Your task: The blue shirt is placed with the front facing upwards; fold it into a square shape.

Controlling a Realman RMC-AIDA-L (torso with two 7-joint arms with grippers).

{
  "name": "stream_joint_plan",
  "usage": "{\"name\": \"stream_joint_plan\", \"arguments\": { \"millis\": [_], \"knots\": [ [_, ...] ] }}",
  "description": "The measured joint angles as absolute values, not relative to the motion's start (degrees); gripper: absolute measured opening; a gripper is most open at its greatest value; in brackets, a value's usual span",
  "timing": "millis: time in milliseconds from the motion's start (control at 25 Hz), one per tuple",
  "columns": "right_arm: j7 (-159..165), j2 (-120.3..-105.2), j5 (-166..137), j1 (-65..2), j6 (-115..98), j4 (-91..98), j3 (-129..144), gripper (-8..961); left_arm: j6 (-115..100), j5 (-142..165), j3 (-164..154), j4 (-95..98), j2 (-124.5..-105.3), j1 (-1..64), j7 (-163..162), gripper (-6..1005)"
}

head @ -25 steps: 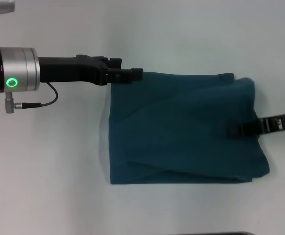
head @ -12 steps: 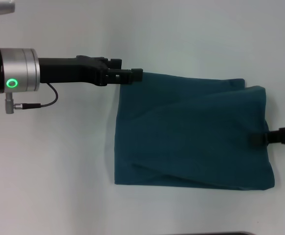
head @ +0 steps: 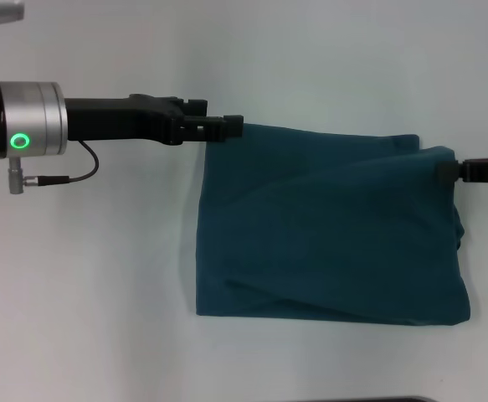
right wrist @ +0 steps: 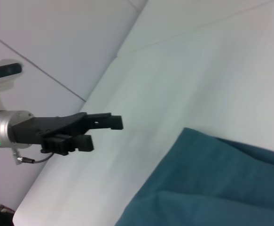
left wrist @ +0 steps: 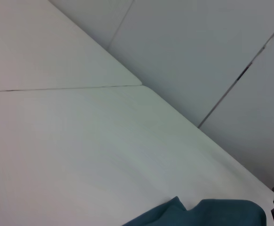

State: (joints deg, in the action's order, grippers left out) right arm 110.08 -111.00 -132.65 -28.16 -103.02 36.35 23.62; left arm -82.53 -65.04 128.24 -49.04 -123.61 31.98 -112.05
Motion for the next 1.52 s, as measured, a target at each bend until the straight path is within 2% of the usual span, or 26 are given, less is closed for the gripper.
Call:
{"name": "stream_joint_plan", "arguments": {
  "millis": [280,520,720,960,1520],
  "knots": [
    [110.7,-110.76,-132.7,-29.3,-102.9,36.4,23.3,50,-78.2,-65.0,128.2,-47.9,-123.23,32.3,-113.5,888],
    [112.8,-109.77,-132.6,-28.8,-103.1,36.4,22.3,212,-74.7,-65.0,128.0,-47.6,-123.21,32.9,-114.7,888],
    [114.4,-109.59,-132.3,-29.3,-102.1,37.3,21.7,447,-74.7,-65.0,128.0,-46.5,-122.88,33.6,-115.2,887],
    [114.7,-109.65,-130.7,-31.3,-99.1,37.9,21.5,678,-75.3,-64.9,127.9,-46.5,-122.87,33.5,-115.1,887],
    [115.7,-109.91,-130.5,-33.0,-97.9,37.9,23.5,674,-74.0,-61.6,127.9,-45.6,-122.75,34.6,-116.9,887]
  ]
}}
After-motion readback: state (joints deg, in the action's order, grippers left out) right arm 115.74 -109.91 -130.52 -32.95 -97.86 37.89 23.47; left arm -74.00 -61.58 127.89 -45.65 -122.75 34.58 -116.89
